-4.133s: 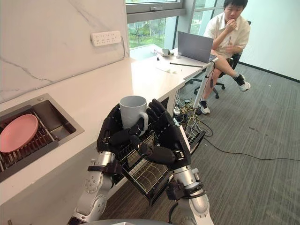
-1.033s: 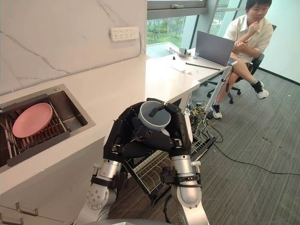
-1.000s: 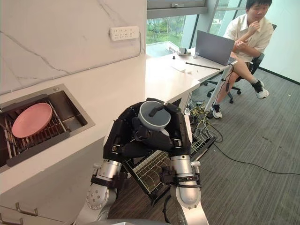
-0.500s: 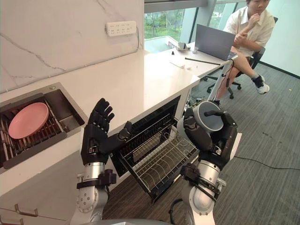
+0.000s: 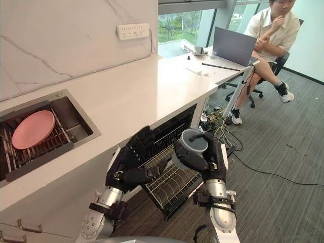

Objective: Walk over to the sink, pick up the cup, carry it to the dishwasher, place the cup inside the dishwasher, then close the dishwasher door

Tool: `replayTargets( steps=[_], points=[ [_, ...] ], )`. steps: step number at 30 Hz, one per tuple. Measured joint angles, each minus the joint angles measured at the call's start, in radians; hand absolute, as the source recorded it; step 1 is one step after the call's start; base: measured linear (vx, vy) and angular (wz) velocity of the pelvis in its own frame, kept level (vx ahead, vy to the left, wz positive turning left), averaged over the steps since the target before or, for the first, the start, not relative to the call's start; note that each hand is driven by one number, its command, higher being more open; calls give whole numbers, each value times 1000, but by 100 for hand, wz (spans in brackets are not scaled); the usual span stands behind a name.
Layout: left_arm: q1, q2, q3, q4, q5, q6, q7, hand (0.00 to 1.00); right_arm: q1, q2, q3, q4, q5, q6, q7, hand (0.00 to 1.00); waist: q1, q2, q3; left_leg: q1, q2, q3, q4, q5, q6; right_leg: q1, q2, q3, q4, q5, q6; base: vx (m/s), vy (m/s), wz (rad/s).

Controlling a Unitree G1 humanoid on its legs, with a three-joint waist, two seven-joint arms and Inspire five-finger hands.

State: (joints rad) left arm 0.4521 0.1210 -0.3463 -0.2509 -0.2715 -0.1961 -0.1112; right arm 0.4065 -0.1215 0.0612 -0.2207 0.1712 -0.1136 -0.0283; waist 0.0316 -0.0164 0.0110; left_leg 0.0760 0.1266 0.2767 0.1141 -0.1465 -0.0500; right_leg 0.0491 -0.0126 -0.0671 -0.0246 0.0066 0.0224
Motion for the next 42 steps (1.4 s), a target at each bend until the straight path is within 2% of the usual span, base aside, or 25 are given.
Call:
replayTargets(
  steps=[6,10,12,14,19,23,26,30,31,36,42],
  points=[
    [10,20,68,178,-3,57,4,90,-53,-59,-28,133,-22,-1,77,30,13,-2,1,-28,-5,-44,15,0,0,3,-7,-40,-4,1,1,-11,-5,20],
    [1,37,125,321,0,59,36,90,-143,-81,-26,269,-61,-21,81,30,27,-8,24,-70,-8,-77,40,-1,3,-7,-11,-68,-3,3,2,-54,-1,24],
    [-32,48,152,389,-2,53,67,90,-222,-104,-19,352,-80,-34,68,30,42,-10,60,-116,-8,-91,62,1,5,-41,-13,-80,8,8,-1,-116,-4,22],
    [-113,68,195,494,-15,40,96,90,-355,-138,-4,477,-88,-49,49,30,62,-13,131,-186,-9,-114,86,16,9,-94,-14,-97,8,31,-7,-136,-7,21],
    [-224,97,300,613,-38,2,152,90,-538,-160,-1,657,-119,-49,3,30,95,-32,264,-278,-16,-161,124,38,12,-148,-12,-132,8,53,-15,-97,-7,25],
    [-291,105,351,656,-43,-36,161,90,-656,-202,8,722,-127,-49,-16,30,118,-44,327,-358,-22,-185,145,50,20,-210,-16,-148,8,72,-15,-60,18,15],
    [-321,100,361,659,-44,-62,161,90,-738,-226,7,727,-128,-49,-17,30,127,-43,374,-404,-22,-191,163,54,24,-247,-22,-154,12,81,-14,-79,39,7],
    [-396,72,361,702,-64,-80,160,90,-817,-234,6,726,-135,-49,-15,30,145,-34,393,-485,-21,-202,195,55,26,-322,-27,-165,44,81,-14,-57,21,5],
    [-404,64,363,703,-69,-80,160,90,-827,-234,7,726,-135,-49,-15,90,146,-32,398,-491,-21,-205,198,55,26,-327,-27,-168,48,81,-14,-44,10,6],
    [-452,7,368,740,-84,-94,161,90,-906,-234,31,726,-135,-39,-13,90,145,-13,425,-533,-27,-205,197,68,32,-392,-42,-179,106,60,-16,-43,8,3],
    [-453,-9,368,741,-84,-102,172,90,-909,-232,40,726,-135,-18,-17,90,143,-12,425,-531,-32,-203,178,78,27,-441,-59,-179,199,9,-20,3,-5,2]
  ],
)
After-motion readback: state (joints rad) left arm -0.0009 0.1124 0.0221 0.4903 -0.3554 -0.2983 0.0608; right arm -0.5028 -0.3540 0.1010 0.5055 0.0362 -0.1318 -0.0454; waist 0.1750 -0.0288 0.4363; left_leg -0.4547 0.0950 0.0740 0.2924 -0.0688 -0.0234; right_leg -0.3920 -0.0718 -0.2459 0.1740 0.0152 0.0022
